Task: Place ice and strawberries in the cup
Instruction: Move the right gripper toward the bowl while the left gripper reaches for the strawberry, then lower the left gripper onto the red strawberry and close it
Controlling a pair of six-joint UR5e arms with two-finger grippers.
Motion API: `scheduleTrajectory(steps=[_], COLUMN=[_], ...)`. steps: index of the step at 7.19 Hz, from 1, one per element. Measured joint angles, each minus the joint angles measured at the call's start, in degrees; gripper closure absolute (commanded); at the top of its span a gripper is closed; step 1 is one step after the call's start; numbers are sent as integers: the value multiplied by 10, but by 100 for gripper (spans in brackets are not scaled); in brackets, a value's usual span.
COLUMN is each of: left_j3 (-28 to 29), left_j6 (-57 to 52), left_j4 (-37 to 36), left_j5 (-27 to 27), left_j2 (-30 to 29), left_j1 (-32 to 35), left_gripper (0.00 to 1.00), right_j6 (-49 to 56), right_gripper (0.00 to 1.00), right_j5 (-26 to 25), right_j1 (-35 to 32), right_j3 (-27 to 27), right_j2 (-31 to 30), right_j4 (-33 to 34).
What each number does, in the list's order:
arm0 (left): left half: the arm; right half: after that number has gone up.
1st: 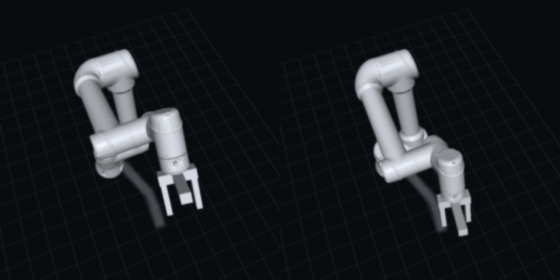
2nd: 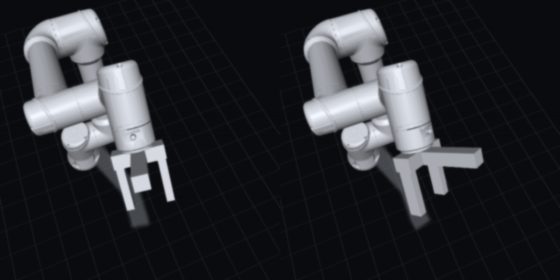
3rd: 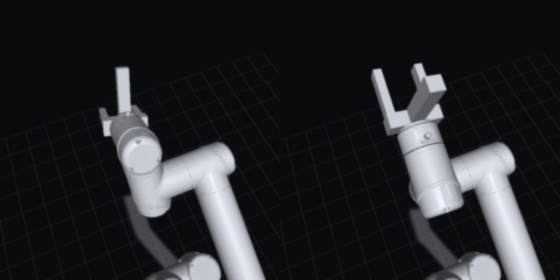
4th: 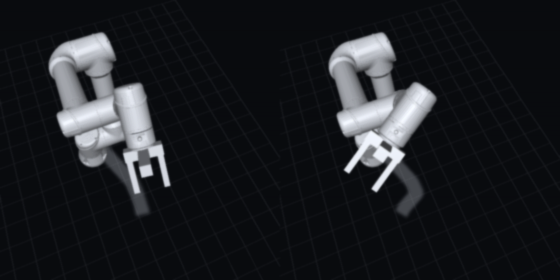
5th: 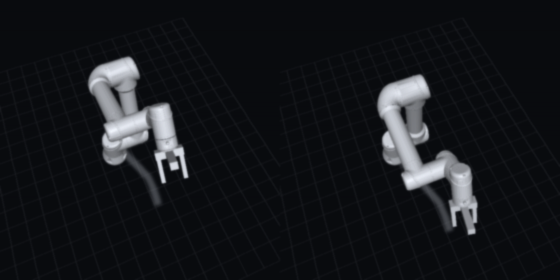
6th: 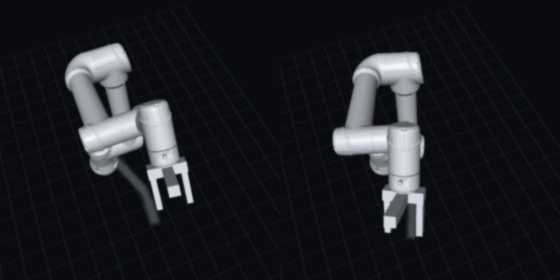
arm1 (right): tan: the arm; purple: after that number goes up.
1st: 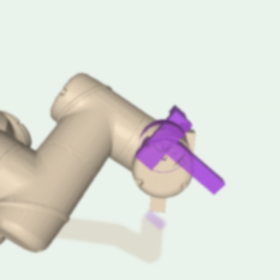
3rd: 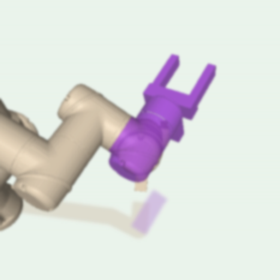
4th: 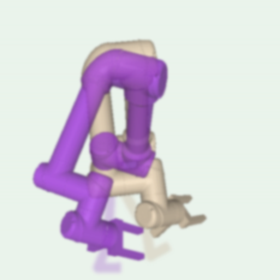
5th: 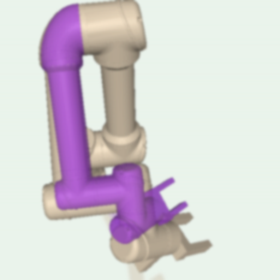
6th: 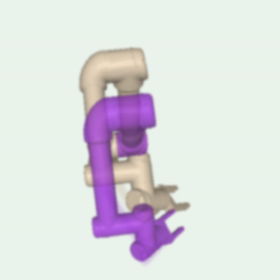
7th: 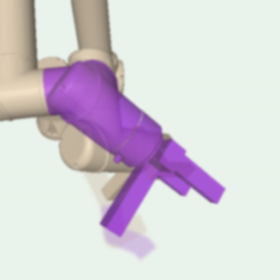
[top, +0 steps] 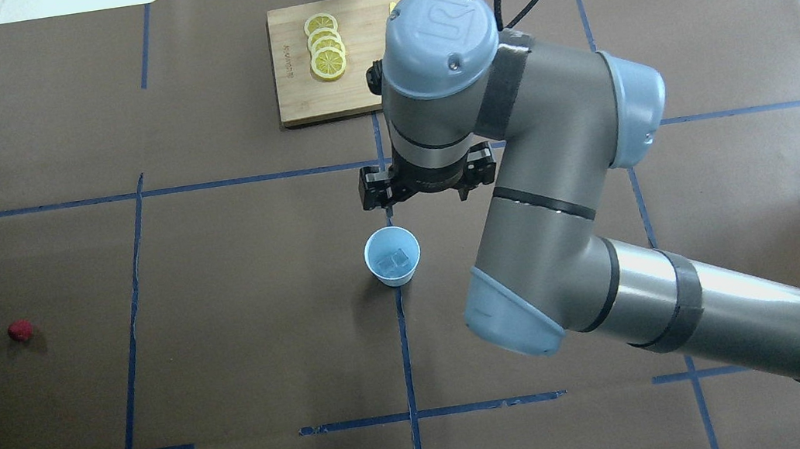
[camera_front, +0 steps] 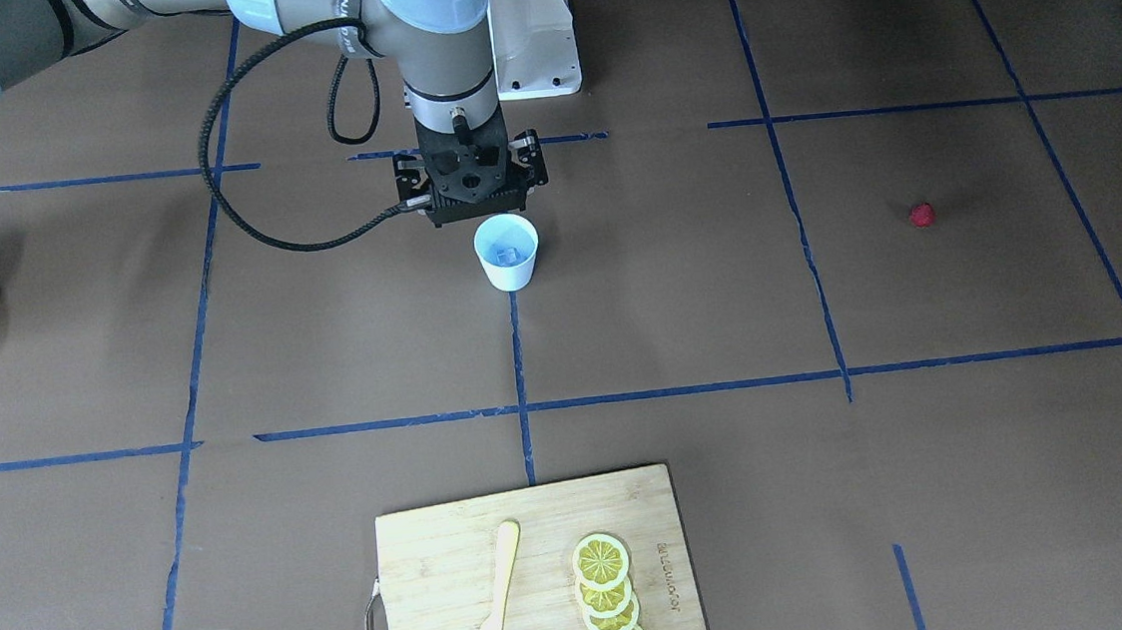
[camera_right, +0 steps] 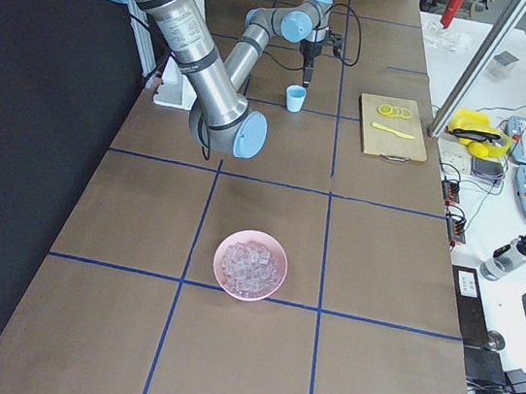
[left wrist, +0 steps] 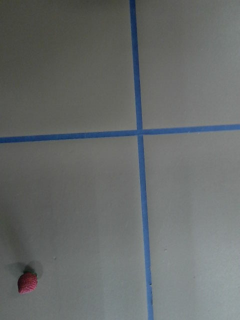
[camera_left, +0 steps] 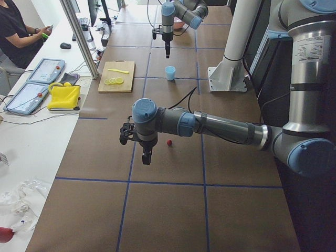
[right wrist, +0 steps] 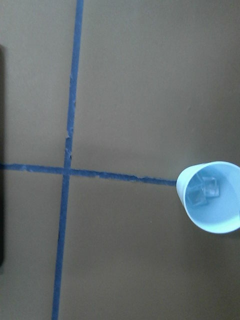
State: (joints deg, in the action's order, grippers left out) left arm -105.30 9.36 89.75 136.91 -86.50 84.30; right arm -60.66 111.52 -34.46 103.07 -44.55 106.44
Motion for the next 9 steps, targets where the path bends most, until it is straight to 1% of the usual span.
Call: scheduleTrajectory(steps=[1, 3, 4, 5, 6, 7, 9], left_j3=[-5, -7, -5, -1, 1, 2, 4], left_j6=[68, 227, 303, 365, 416, 456, 507], left_j4=[45, 178, 252, 304, 336, 353, 362], left_j5=[-4, -21, -56, -93, -133, -169, -225], left_j2=[5, 33, 52, 62, 66, 66, 66], left_j1=[-31, -107, -154, -197, -239, -279, -339], left_gripper=[0, 0, 0, 0, 0, 0, 2], right_j6=[17, 93, 129, 156, 195, 243, 324], right_gripper=[1, 1, 1, 1, 1, 1, 1], right_j5=[2, 11, 23, 30, 43, 62, 103], right_j1=[-23, -81, -113, -142, -178, -217, -282], right_j3=[39, 115, 144, 162, 169, 170, 161], right_j2=[-36, -124, -173, -214, -256, -292, -334], right_j4=[0, -2, -3, -10, -29, -45, -54])
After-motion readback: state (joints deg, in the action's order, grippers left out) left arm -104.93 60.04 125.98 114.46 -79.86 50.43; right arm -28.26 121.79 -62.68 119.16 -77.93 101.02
